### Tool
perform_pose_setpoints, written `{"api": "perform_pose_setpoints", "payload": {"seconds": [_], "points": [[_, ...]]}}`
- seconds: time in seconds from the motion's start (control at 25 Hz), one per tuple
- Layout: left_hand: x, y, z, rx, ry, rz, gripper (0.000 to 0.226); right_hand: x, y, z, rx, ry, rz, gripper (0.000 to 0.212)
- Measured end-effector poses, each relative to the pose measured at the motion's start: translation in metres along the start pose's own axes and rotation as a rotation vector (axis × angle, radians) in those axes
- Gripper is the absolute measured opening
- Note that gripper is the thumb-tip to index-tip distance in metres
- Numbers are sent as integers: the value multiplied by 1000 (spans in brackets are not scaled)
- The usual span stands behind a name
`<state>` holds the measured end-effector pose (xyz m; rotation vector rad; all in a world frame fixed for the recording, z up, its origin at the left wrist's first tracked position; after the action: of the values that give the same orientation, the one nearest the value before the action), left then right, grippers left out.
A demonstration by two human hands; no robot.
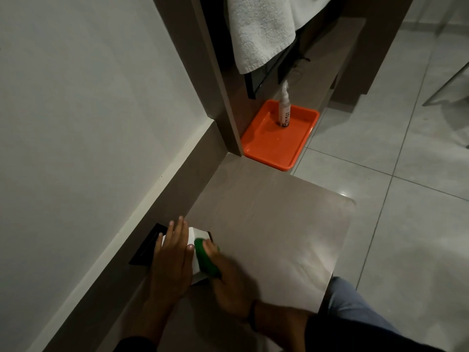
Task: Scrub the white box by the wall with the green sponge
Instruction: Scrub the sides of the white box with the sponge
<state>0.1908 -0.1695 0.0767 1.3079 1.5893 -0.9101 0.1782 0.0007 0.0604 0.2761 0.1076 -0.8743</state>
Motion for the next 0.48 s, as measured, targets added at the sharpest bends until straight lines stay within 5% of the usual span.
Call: {"api": "perform_pose_setpoints", "payload": {"seconds": [0.16,0.36,0.48], "points": [[2,3,1,-2,13,-9,68,6,36,-4,-51,146,33,81],[0,0,2,20,-15,-45,63,2,-56,8,-75,-8,-61,59],[2,1,2,9,-29,-26,62,11,-28,-2,-57,-15,-46,67]]}}
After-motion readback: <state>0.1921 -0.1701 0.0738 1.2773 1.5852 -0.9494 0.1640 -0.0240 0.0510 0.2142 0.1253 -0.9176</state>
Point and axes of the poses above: each hand's wrist, its own y-axis away from the middle knuckle, its own x-axis out of the palm, z = x × y, the point moved 5 cm from there along -y, towards the middle knuckle, and after that the axes turned 4 degrees about y, right-handed, at the moved point
